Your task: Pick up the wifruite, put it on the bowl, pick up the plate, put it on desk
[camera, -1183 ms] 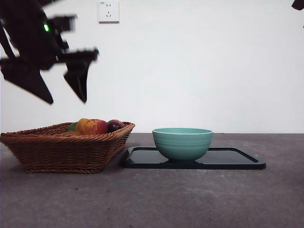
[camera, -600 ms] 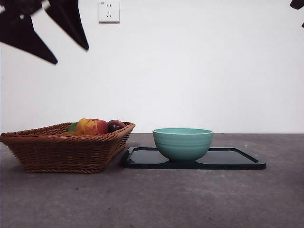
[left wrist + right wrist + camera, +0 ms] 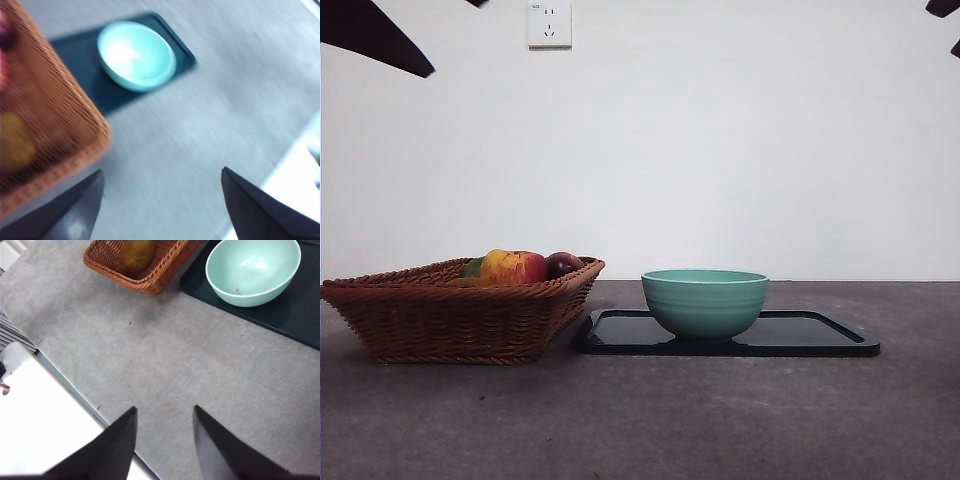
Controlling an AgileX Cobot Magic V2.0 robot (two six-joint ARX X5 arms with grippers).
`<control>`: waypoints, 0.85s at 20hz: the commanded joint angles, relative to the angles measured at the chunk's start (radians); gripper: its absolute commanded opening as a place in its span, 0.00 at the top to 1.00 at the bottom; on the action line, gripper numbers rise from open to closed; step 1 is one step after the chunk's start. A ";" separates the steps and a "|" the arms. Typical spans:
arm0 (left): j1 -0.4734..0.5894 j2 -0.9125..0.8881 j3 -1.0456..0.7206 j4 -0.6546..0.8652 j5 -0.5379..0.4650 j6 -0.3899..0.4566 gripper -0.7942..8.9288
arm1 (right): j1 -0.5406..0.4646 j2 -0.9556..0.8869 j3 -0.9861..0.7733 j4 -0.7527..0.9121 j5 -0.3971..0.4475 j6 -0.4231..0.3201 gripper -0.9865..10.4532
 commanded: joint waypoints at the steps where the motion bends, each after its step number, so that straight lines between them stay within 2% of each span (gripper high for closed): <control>1: -0.005 -0.002 0.019 -0.036 0.033 0.063 0.53 | 0.006 0.002 0.008 0.010 0.000 0.007 0.76; 6: -0.005 -0.003 0.019 -0.086 0.054 0.087 0.54 | 0.006 0.002 0.008 0.010 -0.001 0.018 0.76; 17: -0.005 -0.003 0.019 -0.087 0.054 0.087 0.54 | 0.006 0.003 0.008 0.010 -0.001 0.023 0.76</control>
